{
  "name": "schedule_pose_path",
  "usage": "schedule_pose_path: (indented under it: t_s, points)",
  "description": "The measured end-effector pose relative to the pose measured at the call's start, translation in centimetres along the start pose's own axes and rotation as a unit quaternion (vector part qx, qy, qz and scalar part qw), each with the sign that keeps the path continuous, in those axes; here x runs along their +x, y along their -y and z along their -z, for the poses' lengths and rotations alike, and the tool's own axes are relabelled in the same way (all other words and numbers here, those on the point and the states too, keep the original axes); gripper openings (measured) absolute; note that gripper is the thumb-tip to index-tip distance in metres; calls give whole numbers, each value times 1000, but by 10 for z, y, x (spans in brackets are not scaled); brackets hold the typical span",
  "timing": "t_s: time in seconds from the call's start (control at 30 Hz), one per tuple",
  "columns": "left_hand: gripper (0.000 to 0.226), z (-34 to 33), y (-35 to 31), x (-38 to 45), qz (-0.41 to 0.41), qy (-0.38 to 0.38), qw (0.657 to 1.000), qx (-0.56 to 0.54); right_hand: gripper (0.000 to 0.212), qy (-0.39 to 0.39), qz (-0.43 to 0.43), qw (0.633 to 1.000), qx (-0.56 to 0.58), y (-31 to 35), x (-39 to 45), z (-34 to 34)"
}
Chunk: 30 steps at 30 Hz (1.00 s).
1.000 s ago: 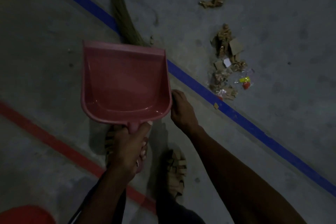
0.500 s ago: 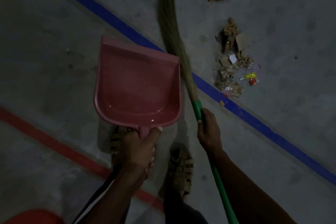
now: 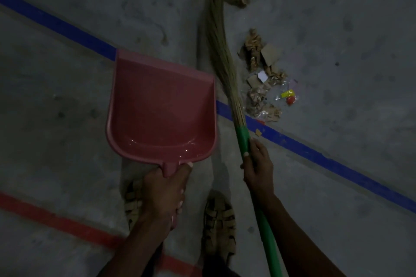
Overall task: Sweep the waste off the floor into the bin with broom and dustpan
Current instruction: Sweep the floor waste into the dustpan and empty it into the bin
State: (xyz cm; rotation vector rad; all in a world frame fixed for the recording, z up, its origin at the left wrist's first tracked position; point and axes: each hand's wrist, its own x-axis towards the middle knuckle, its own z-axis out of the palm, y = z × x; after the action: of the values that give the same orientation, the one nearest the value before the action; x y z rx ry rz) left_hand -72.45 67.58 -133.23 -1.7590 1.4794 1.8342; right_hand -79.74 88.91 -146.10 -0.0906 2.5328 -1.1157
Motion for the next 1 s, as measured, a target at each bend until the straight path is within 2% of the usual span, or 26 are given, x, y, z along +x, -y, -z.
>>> schedule_pose_path:
  t_s: [0.23,0.4,0.5,0.63,0.83,1.0]
  points:
    - [38,-10,-8,3,-9,0,1000,-20,35,-43,25,993,107,71,124,-35]
    - [32,-10,-8,6,-38,-5,999,-14,38,-23,-59,988,144,101,191,-37]
    - [35,-9,-8,8,-30,-5,999,-9,47,5,-127,979,162,90,201,-30]
    - [40,-14,-7,9,-15,0,1000,-1,46,8,-172,975,144,51,168,-13]
    - [36,-19,-4,7,-22,37,999,11,42,-27,-226,964,140,-3,30,17]
    - [42,-28,1,0,-22,62,998,22,38,-55,-212,965,144,-28,-61,30]
